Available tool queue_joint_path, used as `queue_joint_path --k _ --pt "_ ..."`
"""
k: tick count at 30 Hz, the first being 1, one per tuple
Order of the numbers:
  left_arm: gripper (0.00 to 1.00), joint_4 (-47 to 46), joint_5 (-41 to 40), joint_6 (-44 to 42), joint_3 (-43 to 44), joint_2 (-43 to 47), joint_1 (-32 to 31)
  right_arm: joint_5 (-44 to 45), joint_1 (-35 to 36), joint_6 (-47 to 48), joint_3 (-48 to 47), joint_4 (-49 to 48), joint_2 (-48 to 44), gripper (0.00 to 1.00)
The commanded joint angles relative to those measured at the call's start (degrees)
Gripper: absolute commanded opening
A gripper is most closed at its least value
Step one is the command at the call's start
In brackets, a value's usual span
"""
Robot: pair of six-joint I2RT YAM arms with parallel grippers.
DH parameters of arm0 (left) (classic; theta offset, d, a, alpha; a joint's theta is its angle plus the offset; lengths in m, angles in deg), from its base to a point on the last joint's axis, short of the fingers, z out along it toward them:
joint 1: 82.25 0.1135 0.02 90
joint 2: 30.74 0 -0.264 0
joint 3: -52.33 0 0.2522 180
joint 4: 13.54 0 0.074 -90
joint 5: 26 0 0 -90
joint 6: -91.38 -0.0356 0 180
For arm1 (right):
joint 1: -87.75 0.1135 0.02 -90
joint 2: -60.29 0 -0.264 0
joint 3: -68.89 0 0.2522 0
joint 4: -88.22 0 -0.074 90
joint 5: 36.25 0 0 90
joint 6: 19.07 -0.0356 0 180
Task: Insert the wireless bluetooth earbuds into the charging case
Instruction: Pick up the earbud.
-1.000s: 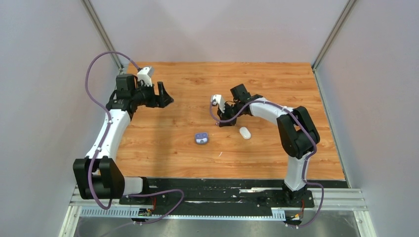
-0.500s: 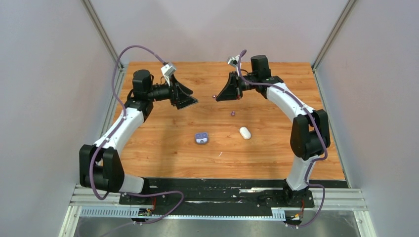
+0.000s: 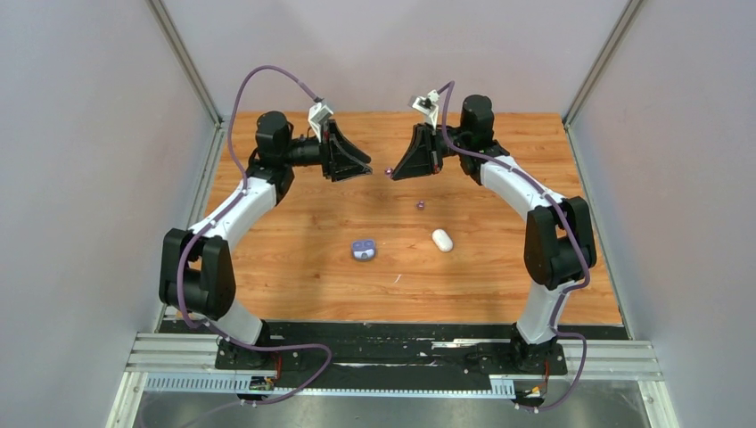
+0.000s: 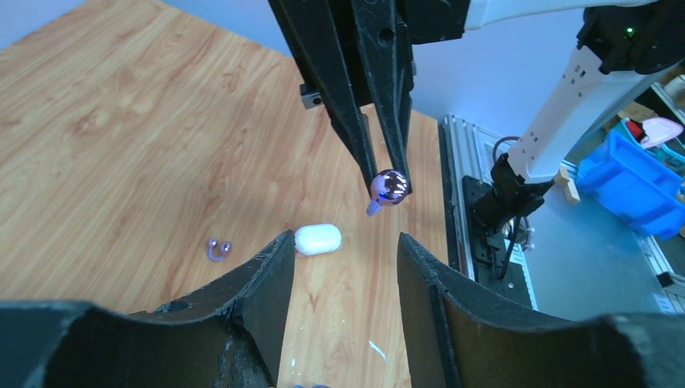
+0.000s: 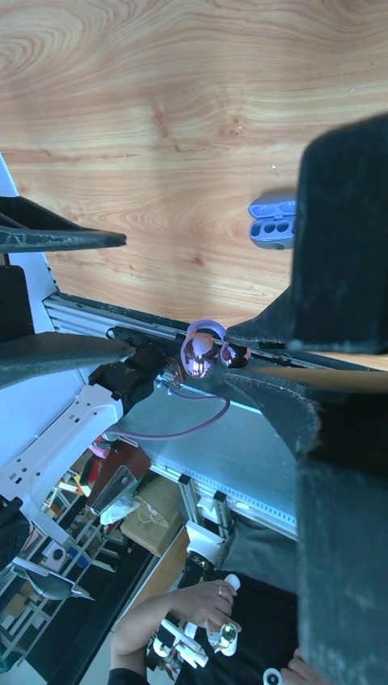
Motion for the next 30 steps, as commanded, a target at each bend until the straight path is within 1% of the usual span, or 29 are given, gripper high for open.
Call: queue_joint_path --k 1,2,4,6,9,15,17,22,23,24,25,26,27,30 --pt "0.59 -4.6 2.1 1.2 2.2 0.0 -1.4 -1.7 -0.2 -5.7 -1.1 -8.8 -1.4 0.00" --pt "0.65 -4.6 1.8 1.1 2.1 0.0 -1.7 -1.7 -0.2 -6.7 -1.2 -9.8 -1.2 0.00" --pt "0.71 -5.0 1.5 1.0 1.8 -0.2 -2.1 -1.3 -0.1 -9.1 -1.3 -12.3 -0.8 0.00" --pt "0.71 -5.1 1.7 0.9 2.0 -0.5 -2.6 -1.0 -0.1 -10.3 -1.3 -13.9 -0.7 0.00" --pt "0.69 -5.3 1.7 0.9 2.3 -0.9 -3.3 -0.7 -0.1 -10.6 -1.3 -14.7 -0.7 0.00" --pt "0.60 -7.3 2.2 2.2 4.0 -2.9 -4.7 0.6 0.2 -10.5 -0.3 -15.1 -0.9 0.00" --pt "0.56 -7.4 2.6 2.3 4.7 -3.4 -5.2 0.8 0.2 -10.5 -0.1 -15.0 -0.9 0.00" --pt "0.43 -7.5 3.9 2.5 5.7 -4.3 -6.2 1.3 0.3 -10.3 0.3 -15.0 -0.8 0.00" --pt "0.37 -7.4 4.0 2.5 5.7 -4.4 -6.4 1.4 0.3 -10.2 0.4 -15.0 -0.8 0.00" --pt "0.34 -7.4 4.2 2.3 5.9 -4.4 -6.5 1.5 0.3 -10.1 0.4 -15.0 -0.9 0.00" --pt "0.27 -7.4 4.2 2.2 6.0 -4.5 -6.6 1.6 0.3 -10.1 0.4 -14.9 -0.9 0.00" --pt "0.23 -7.2 4.4 2.1 6.1 -4.6 -6.7 1.6 0.3 -10.0 0.4 -14.9 -0.8 0.00" --pt "0.16 -7.1 4.5 2.0 6.2 -4.8 -6.8 1.8 0.3 -9.7 0.4 -14.7 -0.8 0.00" --pt "0.12 -6.6 4.7 1.8 6.7 -5.0 -6.8 2.6 0.3 -7.8 0.2 -12.0 -0.9 0.00"
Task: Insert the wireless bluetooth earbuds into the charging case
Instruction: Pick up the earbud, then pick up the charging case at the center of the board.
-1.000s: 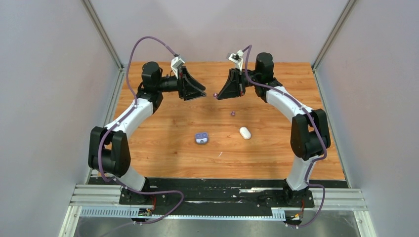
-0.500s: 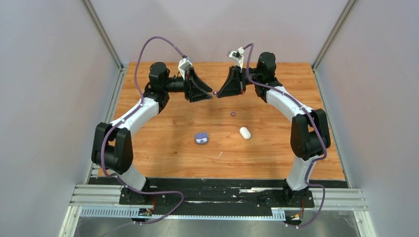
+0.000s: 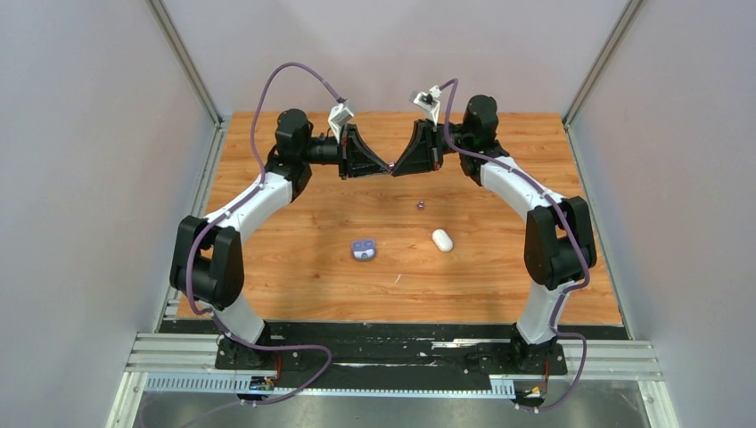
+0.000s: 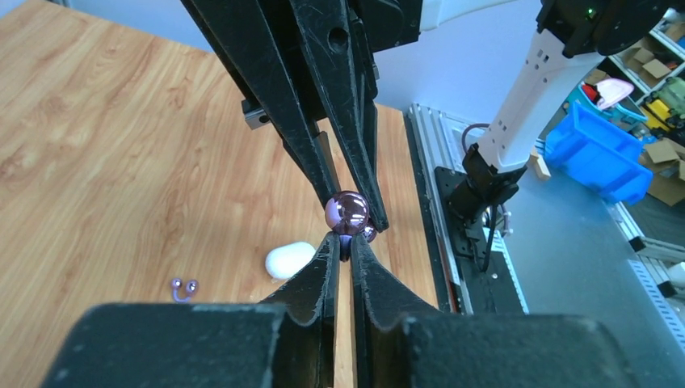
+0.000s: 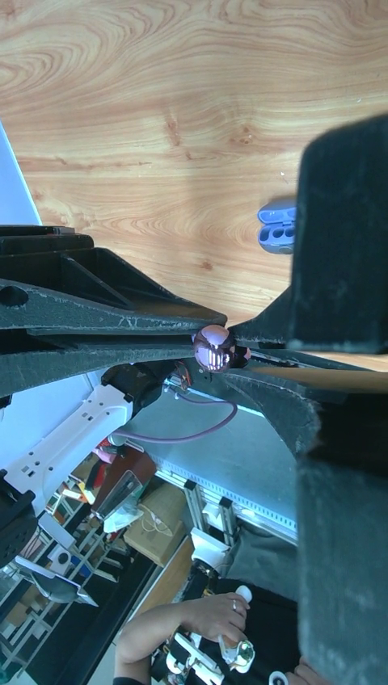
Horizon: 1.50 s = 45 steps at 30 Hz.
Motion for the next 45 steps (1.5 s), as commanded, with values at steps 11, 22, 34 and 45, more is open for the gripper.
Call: queue_joint_path --k 11,22,34,45 --pt "0.00 46.0 -2.3 -30.5 14.4 0.1 -0.4 7.0 -1.8 22.4 -1.2 25.5 -4.2 0.45" --pt "0.00 101.6 -25.4 -67.2 34.2 -4.0 -0.3 19.1 -2.1 48.6 3.7 45.8 -6.8 0.47" --pt "0.00 106.3 -27.0 -64.0 31.7 -3.0 -0.2 18.4 2.8 48.5 0.7 39.5 -7.7 0.47" --pt "0.00 107.6 -25.9 -61.9 30.4 -4.3 2.6 25.4 3.9 49.3 9.6 33.0 -11.4 0.47"
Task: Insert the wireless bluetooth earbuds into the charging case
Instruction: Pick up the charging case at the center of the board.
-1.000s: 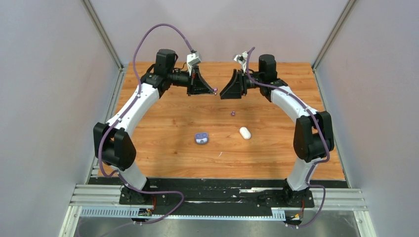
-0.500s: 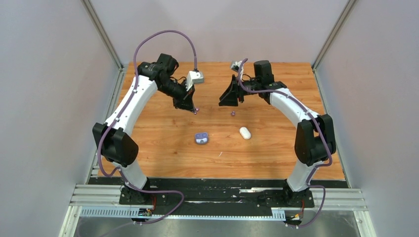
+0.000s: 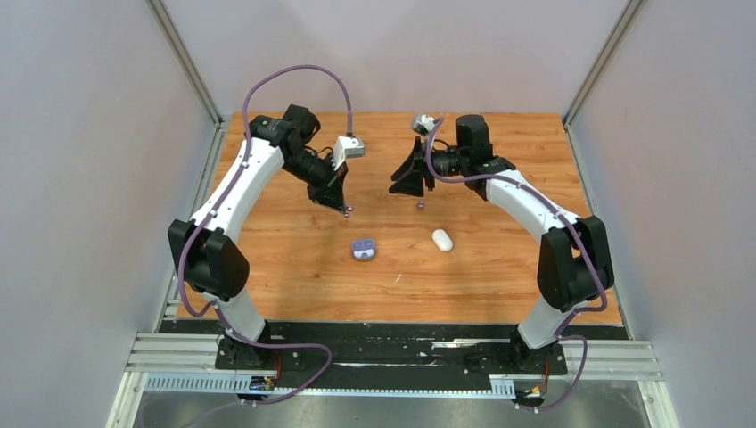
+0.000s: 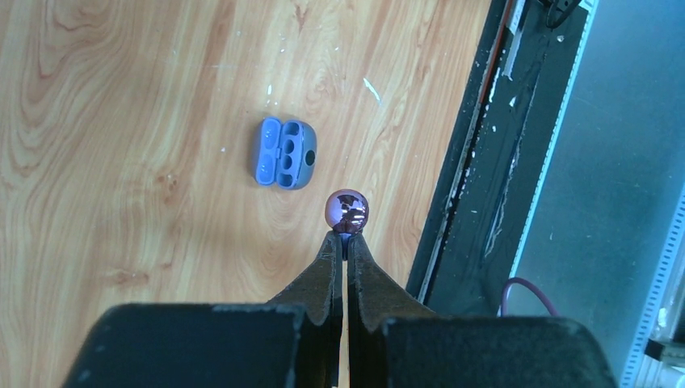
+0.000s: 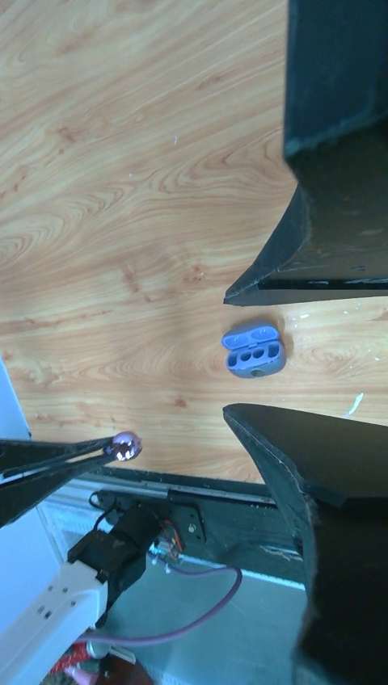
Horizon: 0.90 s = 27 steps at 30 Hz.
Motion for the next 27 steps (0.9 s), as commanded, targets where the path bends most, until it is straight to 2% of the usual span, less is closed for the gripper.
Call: queue_joint_path --k 1,7,10,14,16,19,24,27 --pt "0.00 1.9 1.5 2.3 1.1 -1.4 2.6 5.3 1.6 4.8 4.1 -2.4 -2.6 0.47" --pt "0.00 -5.2 1.9 15.2 -0.8 -4.3 9.5 17.5 4.8 3.8 11.8 0.1 -3.3 0.50" --pt "0.00 -11.8 1.6 20.5 -3.8 -3.4 10.2 20.6 5.9 -1.8 14.6 0.9 -3.0 0.59" --pt "0.00 -15.4 2.1 24.0 -5.7 -2.4 10.3 14.1 6.2 -5.2 15.5 -0.8 0.4 0.57" --pt "0.00 -15.6 2.5 24.5 -6.7 -2.1 10.3 7.9 6.2 -1.7 12.6 0.8 3.8 0.53" --pt "0.00 -15.8 2.5 24.3 -8.7 -0.7 10.3 4.5 5.9 1.4 4.2 6.3 10.5 0.48" --pt "0.00 -15.0 1.3 24.1 -12.2 2.4 11.0 -0.7 5.8 8.1 -8.0 13.3 20.0 0.51" --pt "0.00 -13.6 1.6 24.2 -12.9 3.5 13.6 -3.8 6.1 13.4 -14.4 19.2 25.2 0.52"
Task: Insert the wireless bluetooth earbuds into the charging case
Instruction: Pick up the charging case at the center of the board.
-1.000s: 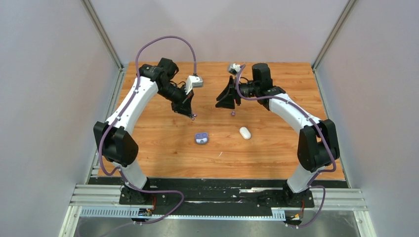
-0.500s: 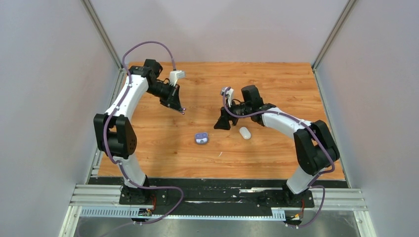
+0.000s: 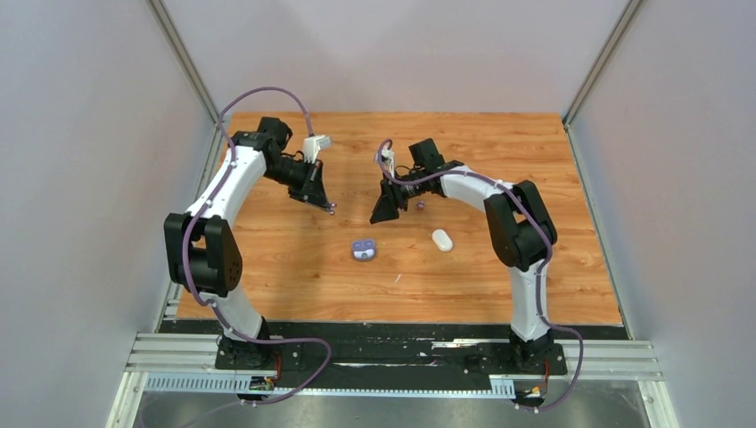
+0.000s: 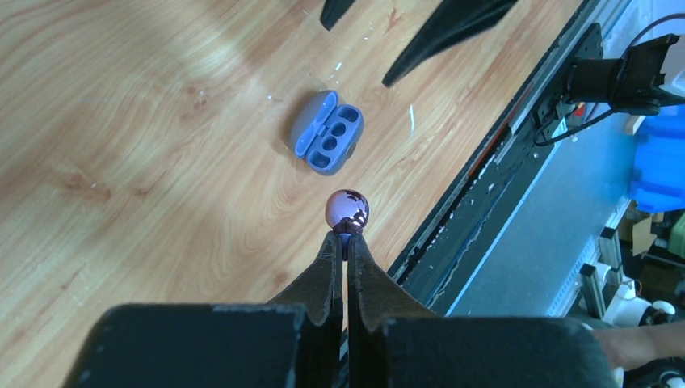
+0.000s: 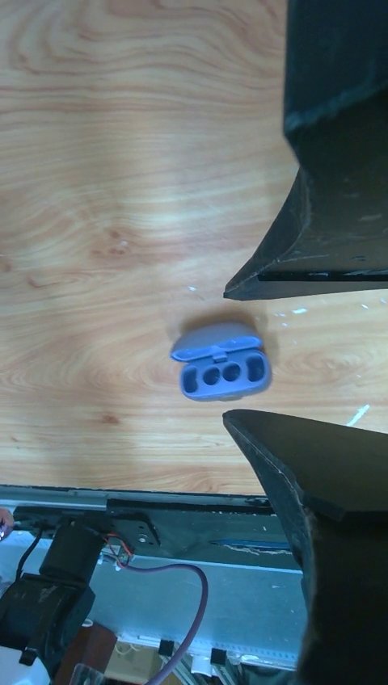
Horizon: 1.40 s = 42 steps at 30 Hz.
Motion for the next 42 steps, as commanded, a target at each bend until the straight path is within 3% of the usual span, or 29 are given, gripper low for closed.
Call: queue_joint_path --k 1,14,42 --pt "0.00 1.5 1.0 1.0 -0.6 5.1 3.5 -7.7 0.1 9.4 -9.1 9.1 5.8 0.52" --pt "0.00 3.8 0.0 -0.8 -3.9 8.0 5.5 -7.0 2.3 16.3 -19.6 15.7 16.3 0.52" --pt "0.00 3.7 0.7 -0.9 -4.4 7.2 5.5 -9.8 5.4 17.2 -22.9 20.6 21.7 0.35"
